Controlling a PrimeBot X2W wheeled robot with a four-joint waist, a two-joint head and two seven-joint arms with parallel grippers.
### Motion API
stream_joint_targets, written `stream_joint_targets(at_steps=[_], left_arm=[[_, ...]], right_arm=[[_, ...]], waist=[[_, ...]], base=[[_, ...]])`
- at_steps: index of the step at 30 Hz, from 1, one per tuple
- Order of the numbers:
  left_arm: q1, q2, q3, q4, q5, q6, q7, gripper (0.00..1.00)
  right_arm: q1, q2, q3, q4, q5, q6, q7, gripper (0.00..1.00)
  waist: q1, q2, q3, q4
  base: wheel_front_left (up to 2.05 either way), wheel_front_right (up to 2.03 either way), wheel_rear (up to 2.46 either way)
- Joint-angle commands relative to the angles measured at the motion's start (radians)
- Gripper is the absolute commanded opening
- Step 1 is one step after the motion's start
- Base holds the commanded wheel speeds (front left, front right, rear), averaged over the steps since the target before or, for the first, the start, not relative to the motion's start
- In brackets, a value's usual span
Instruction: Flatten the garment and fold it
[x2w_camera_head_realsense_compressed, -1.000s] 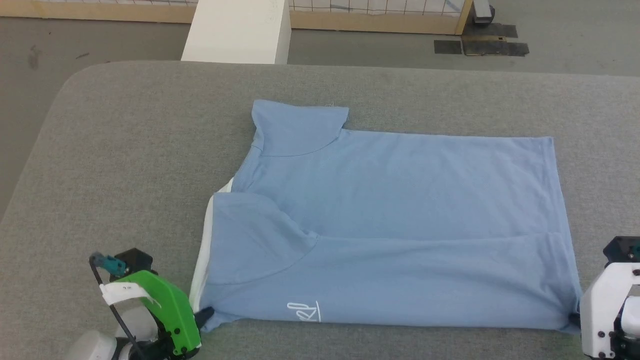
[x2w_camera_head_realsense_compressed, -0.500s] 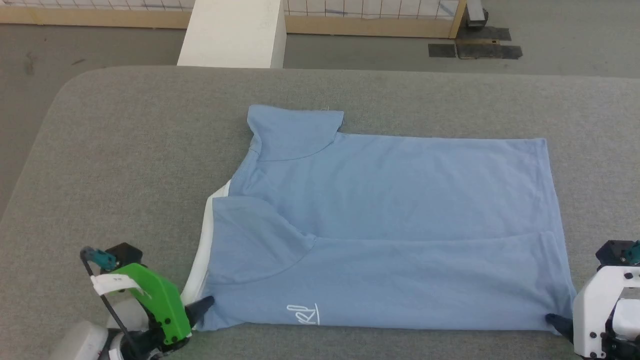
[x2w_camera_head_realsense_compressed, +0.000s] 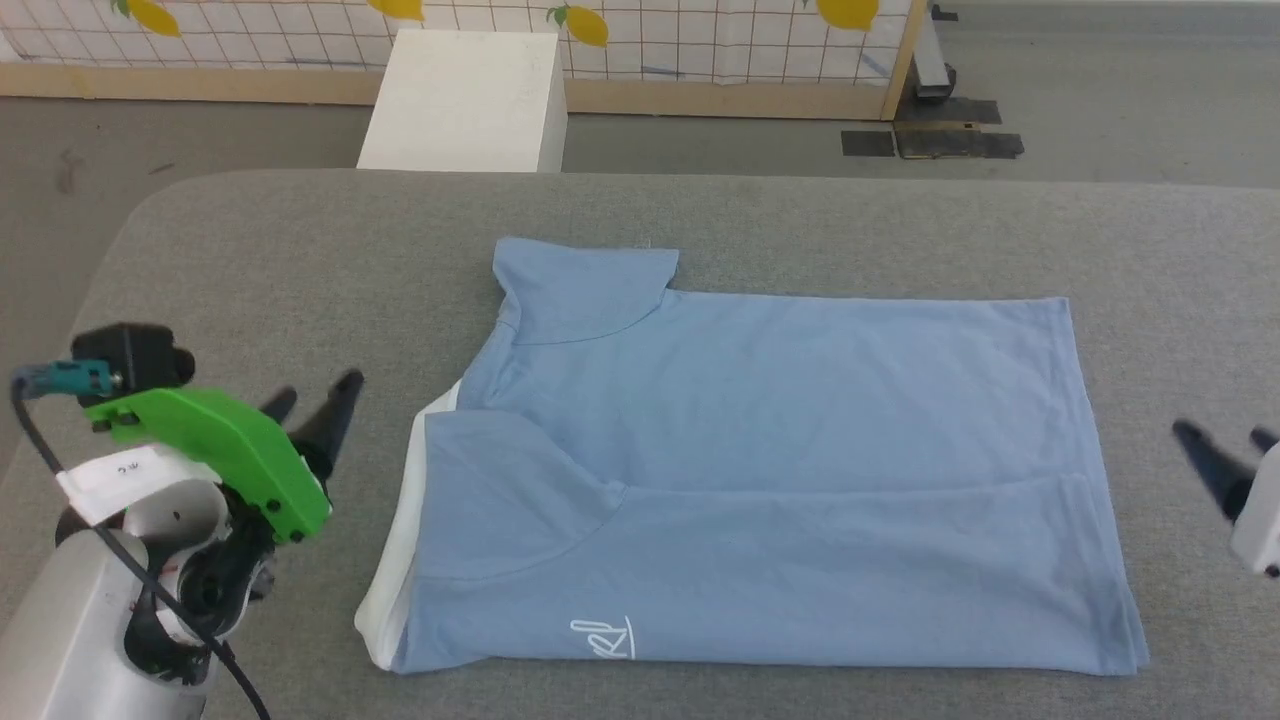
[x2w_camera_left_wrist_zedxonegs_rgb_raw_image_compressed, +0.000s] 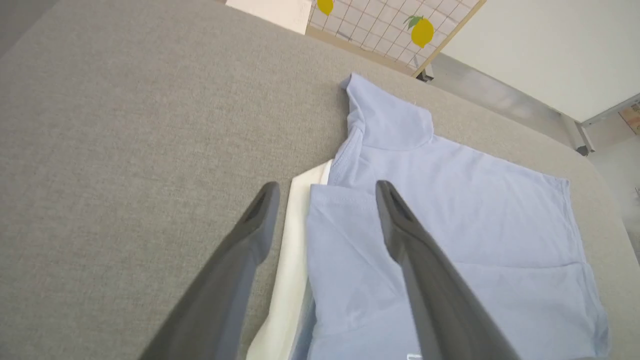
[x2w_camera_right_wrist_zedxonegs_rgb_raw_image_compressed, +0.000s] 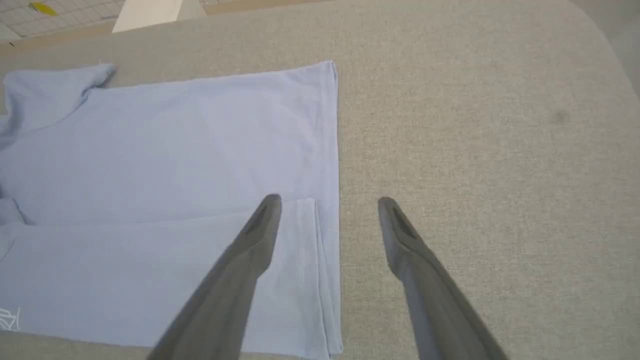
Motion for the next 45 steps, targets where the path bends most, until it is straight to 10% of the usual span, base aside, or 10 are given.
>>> stream_joint_targets(at_steps=[1, 15, 26, 33, 45], left_arm=[[-0.019, -0.016, 0.007, 0.005, 0.033, -0.024, -0.067, 1.00], [-0.111, -0.130, -0.012, 0.226, 0.210, -0.206, -0.571, 1.00], [-0.322, -0.186, -0.062, 0.413, 0.273, -0.267, -0.666, 1.00], [-0.589, -0.200, -0.125, 0.595, 0.315, -0.300, -0.550, 1.00], [-0.944, -0.261, -0.204, 0.893, 0.277, -0.248, -0.009, 1.00]], right_arm=[[-0.029, 0.005, -0.011, -0.008, -0.019, -0.002, -0.057, 1.00], [-0.095, -0.014, 0.022, 0.090, -0.040, -0.002, -0.473, 1.00], [-0.169, -0.033, 0.073, 0.120, -0.034, -0.002, -0.519, 1.00], [-0.231, -0.038, 0.106, 0.122, -0.034, -0.002, -0.523, 1.00], [-0.241, -0.035, 0.135, 0.108, -0.034, -0.002, -0.498, 1.00]], waist=[[0.0000, 0.0000, 0.005, -0.002], [0.0000, 0.0000, 0.094, 0.011], [0.0000, 0.0000, 0.229, 0.023], [0.0000, 0.0000, 0.311, 0.011], [0.0000, 0.0000, 0.383, -0.042]], base=[[0.00, 0.00, 0.00], [0.00, 0.00, 0.00], [0.00, 0.00, 0.00], [0.00, 0.00, 0.00], [0.00, 0.00, 0.00]])
